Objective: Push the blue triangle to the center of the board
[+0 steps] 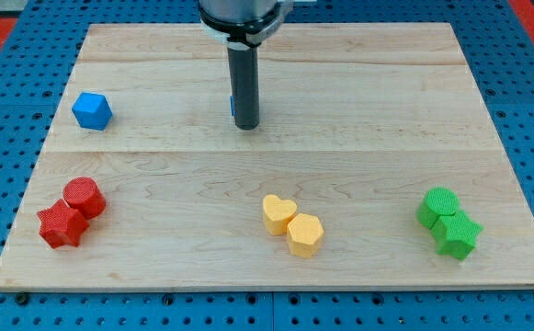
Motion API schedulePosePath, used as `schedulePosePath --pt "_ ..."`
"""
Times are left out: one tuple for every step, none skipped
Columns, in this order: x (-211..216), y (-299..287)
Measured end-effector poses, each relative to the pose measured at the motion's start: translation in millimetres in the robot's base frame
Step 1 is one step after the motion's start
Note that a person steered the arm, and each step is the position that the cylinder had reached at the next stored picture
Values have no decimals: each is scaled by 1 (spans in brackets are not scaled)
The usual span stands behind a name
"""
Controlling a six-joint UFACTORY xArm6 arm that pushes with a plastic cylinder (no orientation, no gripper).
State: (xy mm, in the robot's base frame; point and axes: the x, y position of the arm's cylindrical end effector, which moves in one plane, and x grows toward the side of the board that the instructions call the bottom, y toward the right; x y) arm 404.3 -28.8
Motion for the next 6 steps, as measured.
schedulePosePath --pt "-24 -73" --pt "-69 -87" --pt "-67 -27" --pt "-49 -19" --pt "-36 20" --pt "-4 -56"
